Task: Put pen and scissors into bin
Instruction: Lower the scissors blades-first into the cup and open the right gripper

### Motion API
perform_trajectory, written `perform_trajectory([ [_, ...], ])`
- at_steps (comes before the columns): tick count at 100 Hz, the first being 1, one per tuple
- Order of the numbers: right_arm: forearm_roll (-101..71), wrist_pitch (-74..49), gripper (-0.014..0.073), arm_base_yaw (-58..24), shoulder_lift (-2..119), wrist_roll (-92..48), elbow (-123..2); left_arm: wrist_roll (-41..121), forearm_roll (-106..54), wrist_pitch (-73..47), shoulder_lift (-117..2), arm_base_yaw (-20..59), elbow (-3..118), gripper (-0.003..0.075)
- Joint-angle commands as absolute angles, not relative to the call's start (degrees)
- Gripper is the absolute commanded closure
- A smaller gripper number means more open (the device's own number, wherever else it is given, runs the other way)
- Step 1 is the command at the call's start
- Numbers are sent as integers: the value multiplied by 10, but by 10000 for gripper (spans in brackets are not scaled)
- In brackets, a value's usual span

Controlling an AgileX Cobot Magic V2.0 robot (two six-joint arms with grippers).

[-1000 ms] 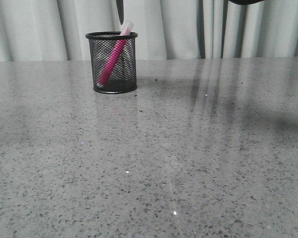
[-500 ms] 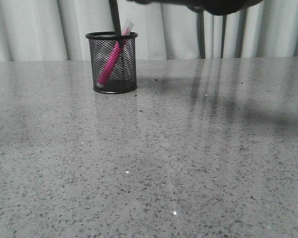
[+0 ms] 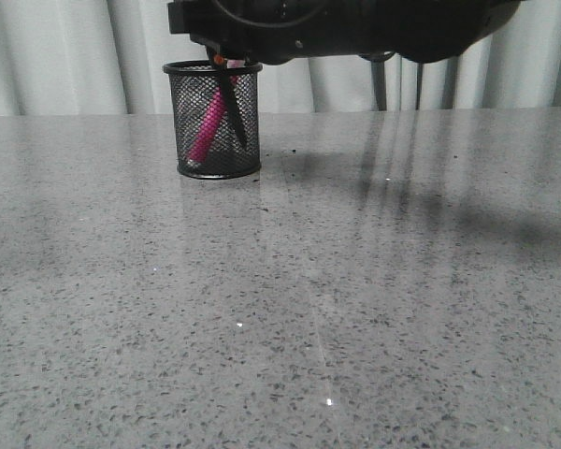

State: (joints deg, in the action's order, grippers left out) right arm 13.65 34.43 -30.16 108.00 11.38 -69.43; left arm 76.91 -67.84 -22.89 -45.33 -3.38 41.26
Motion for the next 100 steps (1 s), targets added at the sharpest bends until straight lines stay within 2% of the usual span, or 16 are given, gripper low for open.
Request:
perform_trajectory([
  [1, 137, 398, 665, -302, 1050, 111, -707, 767, -700, -214, -450, -35, 429, 739],
  [59, 137, 397, 649, -302, 1050, 111, -707, 767, -700, -214, -450, -35, 429, 739],
  [66, 137, 402, 594, -302, 1050, 111, -707, 767, -700, -214, -450, -35, 429, 739],
  [85, 137, 406, 337, -302, 1050, 111, -707, 767, -700, -214, -450, -35, 429, 739],
  [92, 137, 406, 293, -302, 1050, 111, -707, 767, -700, -214, -450, -35, 429, 739],
  [100, 137, 407, 283, -302, 1048, 111, -707, 767, -700, -214, -450, -35, 429, 739],
])
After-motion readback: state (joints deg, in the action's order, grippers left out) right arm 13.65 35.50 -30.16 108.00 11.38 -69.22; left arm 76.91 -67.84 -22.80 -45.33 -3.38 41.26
